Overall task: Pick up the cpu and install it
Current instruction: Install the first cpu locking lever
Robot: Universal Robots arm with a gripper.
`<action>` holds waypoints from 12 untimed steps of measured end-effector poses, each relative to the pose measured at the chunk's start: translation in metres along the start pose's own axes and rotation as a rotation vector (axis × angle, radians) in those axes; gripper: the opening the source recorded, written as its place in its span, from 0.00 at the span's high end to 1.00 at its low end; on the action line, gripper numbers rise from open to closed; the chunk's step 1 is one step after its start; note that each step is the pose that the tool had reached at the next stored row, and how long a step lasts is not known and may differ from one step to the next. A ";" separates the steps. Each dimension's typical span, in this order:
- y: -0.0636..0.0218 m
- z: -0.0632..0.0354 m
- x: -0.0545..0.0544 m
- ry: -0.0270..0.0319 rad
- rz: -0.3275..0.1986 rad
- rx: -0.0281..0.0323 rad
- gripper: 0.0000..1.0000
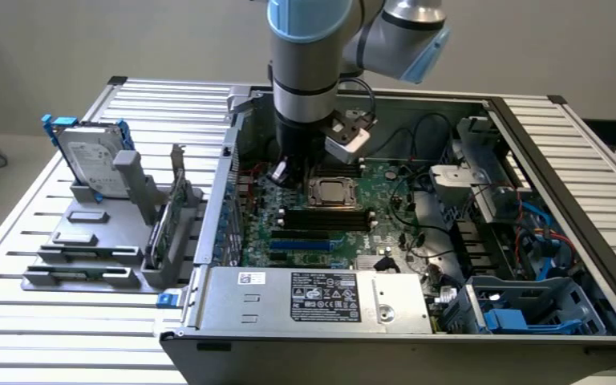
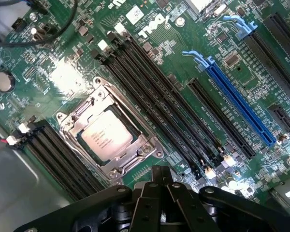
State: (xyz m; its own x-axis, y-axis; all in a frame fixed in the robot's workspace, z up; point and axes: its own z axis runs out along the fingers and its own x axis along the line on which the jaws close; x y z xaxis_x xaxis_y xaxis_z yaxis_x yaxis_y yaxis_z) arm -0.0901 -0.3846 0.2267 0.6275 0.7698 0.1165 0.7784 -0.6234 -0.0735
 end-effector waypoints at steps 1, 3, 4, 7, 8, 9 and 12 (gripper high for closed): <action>-0.0001 -0.0008 0.000 -0.0013 -0.017 0.0020 0.89; -0.0002 -0.0024 0.000 -0.0040 -0.053 0.0063 0.89; -0.0003 -0.0032 0.000 -0.0053 -0.071 0.0083 0.89; -0.0005 -0.0053 0.001 -0.0092 -0.123 0.0144 0.89; -0.0006 -0.0059 0.001 -0.0105 -0.141 0.0165 0.89; -0.0006 -0.0065 0.001 -0.0118 -0.158 0.0186 0.89; -0.0008 -0.0084 0.001 -0.0159 -0.213 0.0250 0.89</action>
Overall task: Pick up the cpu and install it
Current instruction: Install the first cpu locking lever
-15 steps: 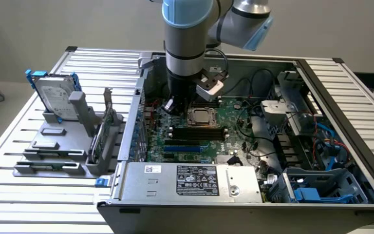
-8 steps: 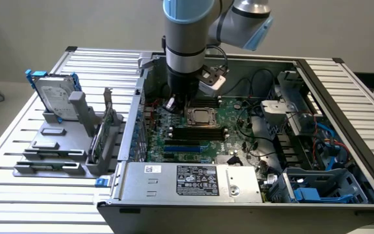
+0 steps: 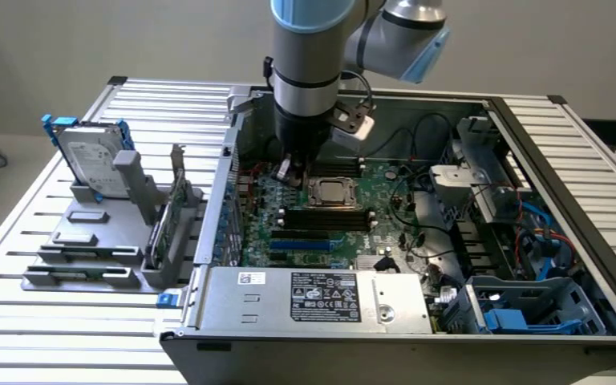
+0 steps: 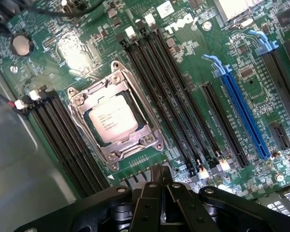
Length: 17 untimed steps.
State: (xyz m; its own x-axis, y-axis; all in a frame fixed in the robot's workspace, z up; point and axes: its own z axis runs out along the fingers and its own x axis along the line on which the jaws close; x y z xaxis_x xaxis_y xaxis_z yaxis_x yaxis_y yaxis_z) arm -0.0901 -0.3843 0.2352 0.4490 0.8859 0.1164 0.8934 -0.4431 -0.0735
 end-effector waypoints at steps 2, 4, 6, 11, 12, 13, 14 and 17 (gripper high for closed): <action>-0.0001 -0.0010 0.000 -0.0025 -0.035 0.0041 0.89; -0.0002 -0.0016 0.000 -0.0052 -0.070 0.0081 0.89; -0.0004 -0.0018 0.001 -0.0076 -0.102 0.0119 0.89; -0.0015 -0.0016 0.003 -0.0126 -0.167 0.0195 0.89; -0.0020 -0.0014 0.004 -0.0133 -0.176 0.0206 0.89; -0.0026 -0.0012 0.005 -0.0140 -0.184 0.0213 0.89; -0.0031 -0.0010 0.006 -0.0148 -0.192 0.0216 0.89; -0.0053 -0.0004 0.011 -0.0166 -0.214 0.0189 0.89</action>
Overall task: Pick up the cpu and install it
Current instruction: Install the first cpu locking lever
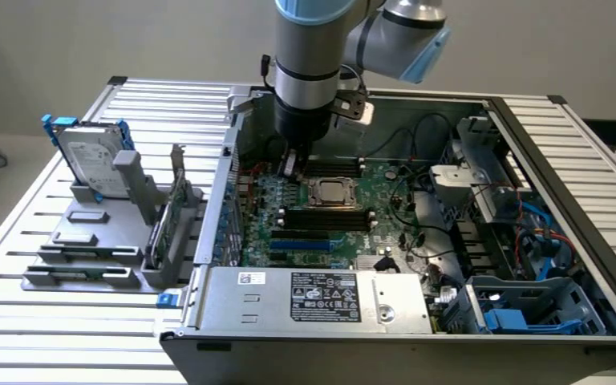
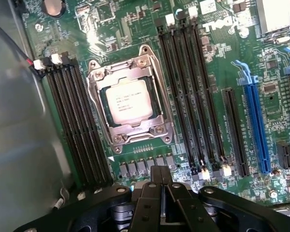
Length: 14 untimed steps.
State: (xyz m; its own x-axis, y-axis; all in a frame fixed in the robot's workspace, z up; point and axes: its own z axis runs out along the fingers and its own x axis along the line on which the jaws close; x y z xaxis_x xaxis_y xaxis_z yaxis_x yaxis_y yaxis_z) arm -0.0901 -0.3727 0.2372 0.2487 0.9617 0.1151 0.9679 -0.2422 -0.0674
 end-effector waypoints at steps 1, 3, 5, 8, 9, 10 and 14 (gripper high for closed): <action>-0.0004 0.0002 0.002 -0.0009 -0.006 -0.0018 0.89; -0.0012 0.0007 0.005 -0.0024 -0.020 -0.0063 0.89; -0.0020 0.0012 0.008 -0.0038 -0.033 -0.0125 0.89; -0.0029 0.0020 0.011 -0.0059 -0.056 -0.0264 0.89; -0.0031 0.0022 0.012 -0.0068 -0.065 -0.0316 0.89; -0.0032 0.0024 0.013 -0.0079 -0.074 -0.0369 0.89; -0.0036 0.0029 0.013 -0.0369 -0.103 -0.0486 0.89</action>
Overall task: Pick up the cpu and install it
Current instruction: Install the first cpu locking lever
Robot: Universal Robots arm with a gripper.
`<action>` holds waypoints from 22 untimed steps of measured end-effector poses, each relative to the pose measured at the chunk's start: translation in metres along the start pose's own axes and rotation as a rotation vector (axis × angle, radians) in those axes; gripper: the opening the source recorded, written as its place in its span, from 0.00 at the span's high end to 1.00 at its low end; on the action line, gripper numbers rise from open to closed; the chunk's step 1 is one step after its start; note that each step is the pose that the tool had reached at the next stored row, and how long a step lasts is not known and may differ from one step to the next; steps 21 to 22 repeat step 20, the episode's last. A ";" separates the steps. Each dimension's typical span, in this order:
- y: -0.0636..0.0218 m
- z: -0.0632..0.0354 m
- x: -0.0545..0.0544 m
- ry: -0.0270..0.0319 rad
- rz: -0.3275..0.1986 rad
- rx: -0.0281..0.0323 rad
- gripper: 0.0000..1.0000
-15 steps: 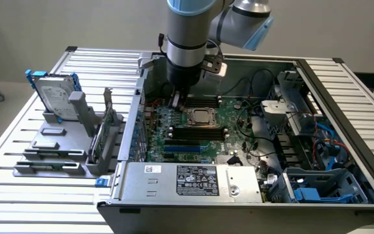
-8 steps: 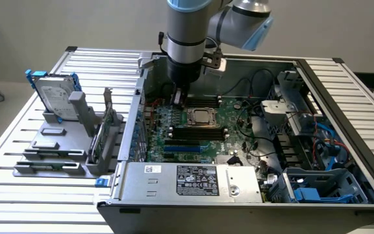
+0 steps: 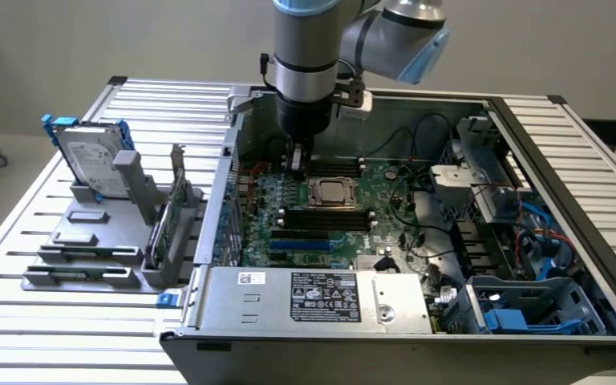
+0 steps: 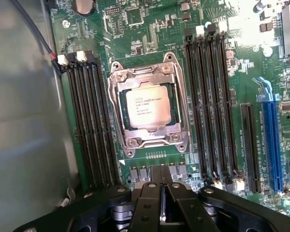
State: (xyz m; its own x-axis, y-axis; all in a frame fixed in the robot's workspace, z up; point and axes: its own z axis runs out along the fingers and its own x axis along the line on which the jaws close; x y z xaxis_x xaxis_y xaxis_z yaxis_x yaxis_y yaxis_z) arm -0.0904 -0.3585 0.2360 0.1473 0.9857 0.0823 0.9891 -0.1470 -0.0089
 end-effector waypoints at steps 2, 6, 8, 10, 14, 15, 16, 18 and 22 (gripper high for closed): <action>-0.0010 0.0001 0.000 -0.0288 -0.009 -0.0036 0.89; -0.0035 0.0005 0.001 -0.0807 -0.029 -0.0097 0.89; -0.0047 0.0010 0.003 -0.0920 -0.042 -0.0107 0.89; -0.0055 0.0016 0.007 -0.0942 -0.050 -0.0107 0.89; -0.0057 0.0016 0.008 -0.0975 -0.052 -0.0107 0.89; -0.0057 0.0016 0.008 -0.0975 -0.052 -0.0107 0.89; -0.0057 0.0016 0.008 -0.0975 -0.052 -0.0107 0.89; -0.0057 0.0016 0.008 -0.0975 -0.052 -0.0107 0.89; -0.0057 0.0016 0.008 -0.0975 -0.052 -0.0107 0.89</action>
